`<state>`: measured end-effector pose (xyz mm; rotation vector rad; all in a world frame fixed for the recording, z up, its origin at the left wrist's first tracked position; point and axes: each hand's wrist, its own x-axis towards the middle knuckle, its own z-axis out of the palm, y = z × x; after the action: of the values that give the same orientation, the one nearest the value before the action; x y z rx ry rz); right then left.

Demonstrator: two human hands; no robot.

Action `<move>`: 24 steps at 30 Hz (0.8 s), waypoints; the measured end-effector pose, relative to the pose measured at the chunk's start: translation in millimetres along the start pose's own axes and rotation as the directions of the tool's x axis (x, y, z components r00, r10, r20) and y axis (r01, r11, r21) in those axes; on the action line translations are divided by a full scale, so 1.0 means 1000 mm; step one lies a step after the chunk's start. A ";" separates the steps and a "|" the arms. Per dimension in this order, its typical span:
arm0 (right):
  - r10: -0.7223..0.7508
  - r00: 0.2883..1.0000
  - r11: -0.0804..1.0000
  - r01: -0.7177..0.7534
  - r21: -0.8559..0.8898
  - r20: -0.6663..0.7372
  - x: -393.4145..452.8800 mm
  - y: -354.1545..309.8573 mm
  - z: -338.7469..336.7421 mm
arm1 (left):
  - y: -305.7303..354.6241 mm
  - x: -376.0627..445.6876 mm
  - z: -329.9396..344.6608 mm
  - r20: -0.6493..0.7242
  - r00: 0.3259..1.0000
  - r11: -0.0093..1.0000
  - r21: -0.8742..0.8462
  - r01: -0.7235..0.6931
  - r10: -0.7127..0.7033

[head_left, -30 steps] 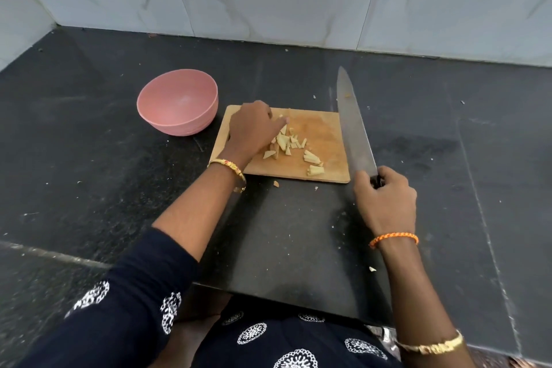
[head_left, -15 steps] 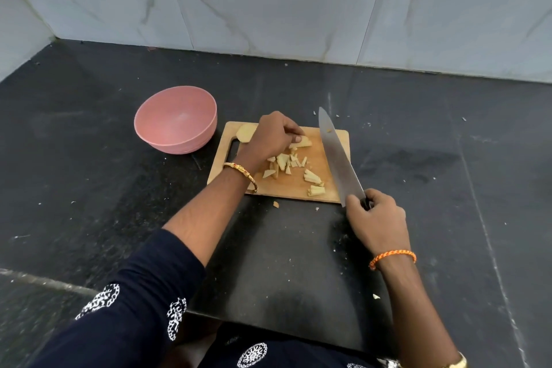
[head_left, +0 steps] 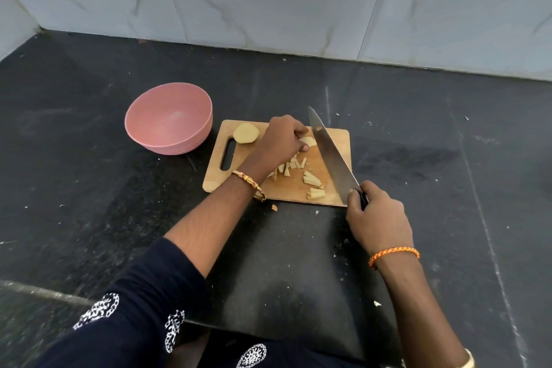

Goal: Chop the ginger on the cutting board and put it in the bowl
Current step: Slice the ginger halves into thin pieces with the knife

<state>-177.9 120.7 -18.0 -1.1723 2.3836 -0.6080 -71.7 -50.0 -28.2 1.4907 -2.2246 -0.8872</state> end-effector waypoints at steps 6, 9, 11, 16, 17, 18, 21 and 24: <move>-0.035 0.984 0.989 0.059 -0.135 0.177 0.004 -0.015 0.007 | -0.001 0.000 -0.001 0.006 1.000 0.999 -0.042 -0.014 0.014; -0.003 0.958 0.977 0.065 -0.205 0.287 0.005 -0.024 0.000 | -0.002 -0.002 -0.001 -0.017 1.000 0.998 -0.063 -0.018 0.017; 0.023 0.947 0.967 0.060 -0.247 0.321 0.005 -0.028 -0.007 | -0.001 -0.004 0.000 -0.037 0.999 0.998 -0.063 -0.030 0.028; 0.061 0.925 0.961 0.046 -0.272 0.374 -0.020 -0.017 -0.019 | -0.004 -0.004 0.003 -0.071 0.997 0.995 -0.087 -0.042 0.036; 0.061 0.926 0.964 0.042 -0.263 0.372 -0.027 -0.014 -0.022 | -0.005 -0.004 0.003 -0.078 0.996 0.995 -0.094 -0.041 0.033; 0.063 0.928 0.968 0.034 -0.251 0.366 -0.033 -0.009 -0.026 | -0.006 -0.004 0.002 -0.080 0.996 0.994 -0.098 -0.040 0.032; 0.055 0.942 0.980 0.012 -0.197 0.330 -0.048 -0.003 -0.036 | -0.008 -0.003 0.000 -0.062 0.997 0.996 -0.082 -0.047 0.042; 0.027 0.967 0.994 0.002 -0.113 0.253 -0.046 -0.004 -0.033 | -0.009 -0.002 -0.003 -0.016 0.999 0.997 -0.061 -0.048 0.047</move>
<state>-167.2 162.1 19.3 -1.2020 2.2275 -0.3010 -63.3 -51.7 -32.0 1.4062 -2.1926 -0.9182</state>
